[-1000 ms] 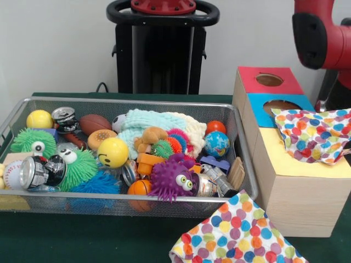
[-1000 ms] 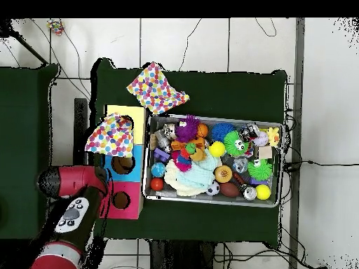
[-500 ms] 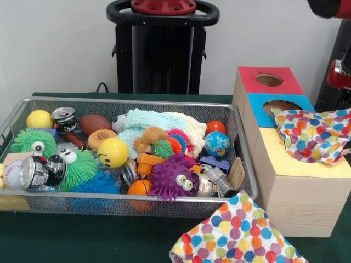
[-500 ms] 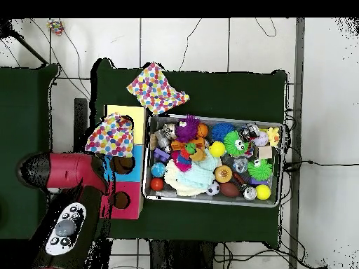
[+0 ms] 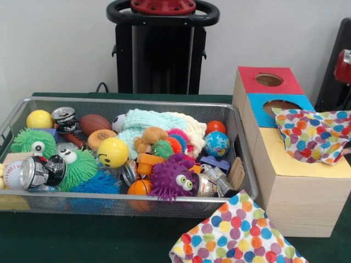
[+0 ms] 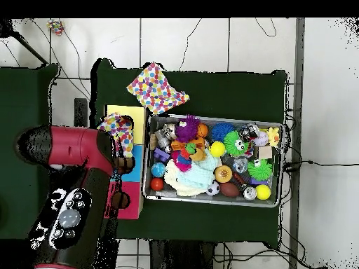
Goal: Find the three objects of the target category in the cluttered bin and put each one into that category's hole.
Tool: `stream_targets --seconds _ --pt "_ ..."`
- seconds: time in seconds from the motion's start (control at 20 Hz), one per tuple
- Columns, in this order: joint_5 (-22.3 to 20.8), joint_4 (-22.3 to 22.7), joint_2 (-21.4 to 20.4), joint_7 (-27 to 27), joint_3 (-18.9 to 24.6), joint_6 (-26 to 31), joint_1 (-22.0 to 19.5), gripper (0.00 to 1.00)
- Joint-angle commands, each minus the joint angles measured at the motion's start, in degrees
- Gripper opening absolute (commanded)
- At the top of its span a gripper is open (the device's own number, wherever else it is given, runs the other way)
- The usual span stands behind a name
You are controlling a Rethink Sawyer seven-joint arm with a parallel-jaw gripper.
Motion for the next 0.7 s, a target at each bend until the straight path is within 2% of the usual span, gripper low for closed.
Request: stream_targets --seconds 0.05,0.2,0.3,0.5,0.7 --pt "-5.6 -11.9 7.3 12.2 -2.4 9.8 -2.8 0.00" --pt "-6.3 -17.0 11.7 14.5 -5.6 11.5 -2.3 0.00" --pt "-5.4 -19.4 13.4 14.4 -5.0 12.3 -3.8 0.00" --pt "-5.1 -20.1 12.7 9.4 -2.4 12.9 -6.7 0.00" --pt "-5.6 -16.9 8.5 5.0 -0.6 14.2 -7.8 0.00"
